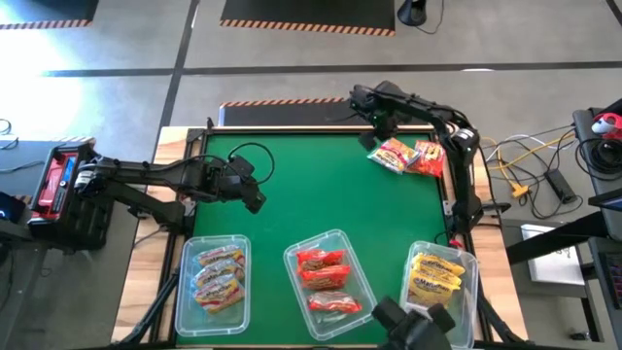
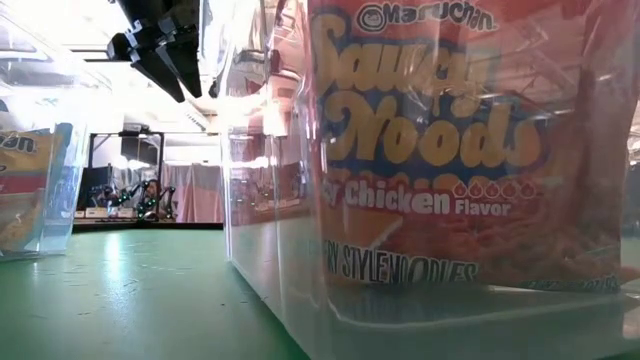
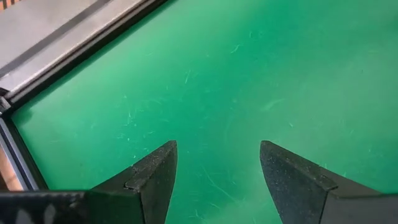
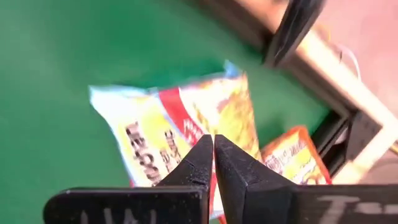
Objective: Sort Maruchan noodles
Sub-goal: Put the blue noodle pack into the left transparent bin
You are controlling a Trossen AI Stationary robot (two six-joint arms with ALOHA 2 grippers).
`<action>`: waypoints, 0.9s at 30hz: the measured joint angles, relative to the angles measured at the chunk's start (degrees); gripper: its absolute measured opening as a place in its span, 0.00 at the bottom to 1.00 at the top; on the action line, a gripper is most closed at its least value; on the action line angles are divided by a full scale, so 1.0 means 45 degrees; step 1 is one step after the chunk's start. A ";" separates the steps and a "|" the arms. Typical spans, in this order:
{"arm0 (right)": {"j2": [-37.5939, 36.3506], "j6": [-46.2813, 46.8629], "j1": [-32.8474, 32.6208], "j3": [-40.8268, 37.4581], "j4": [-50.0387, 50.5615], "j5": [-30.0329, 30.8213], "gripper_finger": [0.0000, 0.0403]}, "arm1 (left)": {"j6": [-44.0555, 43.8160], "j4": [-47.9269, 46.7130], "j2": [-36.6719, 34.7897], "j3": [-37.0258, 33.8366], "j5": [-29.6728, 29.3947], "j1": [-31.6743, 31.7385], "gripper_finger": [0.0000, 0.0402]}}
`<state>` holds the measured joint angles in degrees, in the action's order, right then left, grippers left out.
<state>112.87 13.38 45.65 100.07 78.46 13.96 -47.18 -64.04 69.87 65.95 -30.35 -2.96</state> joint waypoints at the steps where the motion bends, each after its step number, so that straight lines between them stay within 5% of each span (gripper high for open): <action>1: 0.0234 -0.0169 0.0098 0.0000 0.0366 0.0005 0.02 | 0.0042 0.0007 0.0000 0.0000 -0.0064 0.0000 0.53; 12: 0.0611 0.0230 0.0774 0.1041 0.2366 0.0299 0.02 | 0.0089 0.0012 0.0000 -0.0029 -0.0285 0.0000 0.53; 19: 0.0502 0.0068 0.0324 0.1066 -0.0014 -0.2853 0.02 | 0.0262 0.0014 0.0000 -0.0029 -0.0728 0.0000 0.53; 27: 0.0565 0.0472 -0.0087 0.1078 0.0583 0.0460 0.02 | 0.0274 -0.0121 0.0000 -0.0029 -0.0831 0.0035 0.53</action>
<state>115.42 15.50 45.26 104.92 81.08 16.02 -45.95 -64.58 69.87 65.82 -34.09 -2.80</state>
